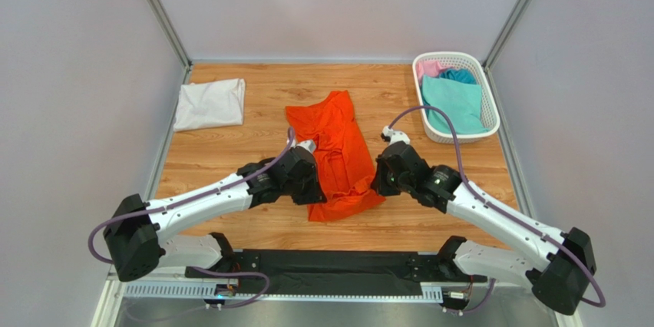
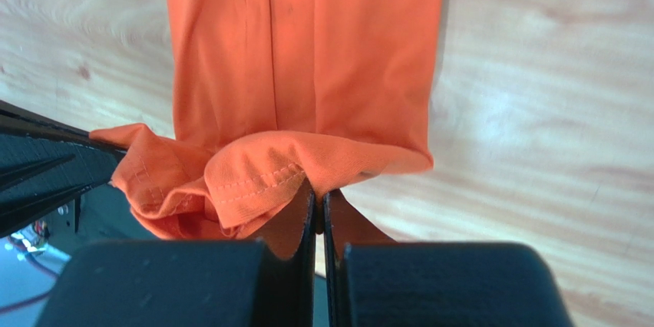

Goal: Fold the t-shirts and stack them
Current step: Fold the tshirt

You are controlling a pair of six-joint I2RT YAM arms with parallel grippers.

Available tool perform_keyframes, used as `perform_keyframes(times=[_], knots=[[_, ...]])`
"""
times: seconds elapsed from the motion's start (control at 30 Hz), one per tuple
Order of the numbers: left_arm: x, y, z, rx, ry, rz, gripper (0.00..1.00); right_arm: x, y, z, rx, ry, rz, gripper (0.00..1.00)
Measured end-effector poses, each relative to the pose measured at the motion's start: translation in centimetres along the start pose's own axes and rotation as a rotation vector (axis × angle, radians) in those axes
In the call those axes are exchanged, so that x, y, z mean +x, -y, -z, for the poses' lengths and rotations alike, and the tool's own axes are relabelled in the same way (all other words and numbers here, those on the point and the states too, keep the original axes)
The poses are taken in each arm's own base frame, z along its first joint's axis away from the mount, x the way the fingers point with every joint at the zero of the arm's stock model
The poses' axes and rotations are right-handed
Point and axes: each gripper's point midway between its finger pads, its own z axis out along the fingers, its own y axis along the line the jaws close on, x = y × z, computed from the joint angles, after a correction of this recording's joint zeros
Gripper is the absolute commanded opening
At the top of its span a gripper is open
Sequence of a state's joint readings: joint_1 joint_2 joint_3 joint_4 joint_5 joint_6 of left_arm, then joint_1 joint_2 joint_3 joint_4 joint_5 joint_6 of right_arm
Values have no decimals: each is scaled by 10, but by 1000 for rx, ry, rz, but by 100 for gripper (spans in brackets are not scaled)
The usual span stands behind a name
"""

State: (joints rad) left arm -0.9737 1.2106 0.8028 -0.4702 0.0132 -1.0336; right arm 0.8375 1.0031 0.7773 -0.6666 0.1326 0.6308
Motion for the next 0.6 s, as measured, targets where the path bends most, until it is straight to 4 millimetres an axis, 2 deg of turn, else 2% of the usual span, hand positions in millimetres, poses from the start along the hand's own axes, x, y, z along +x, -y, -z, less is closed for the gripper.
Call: perform_keyframes(times=[0.1,0.23,0.6], knots=[[-17,-6,-2,-19,15,12,0,-24,-4,-11,4,23,9,0],[-36,-19,-8,-50,21,35,0,-45,-8,-30,0,23,13,0],[-72,-52,-20,-133,34,77,0,-82,-8,-78,30,4,29,0]])
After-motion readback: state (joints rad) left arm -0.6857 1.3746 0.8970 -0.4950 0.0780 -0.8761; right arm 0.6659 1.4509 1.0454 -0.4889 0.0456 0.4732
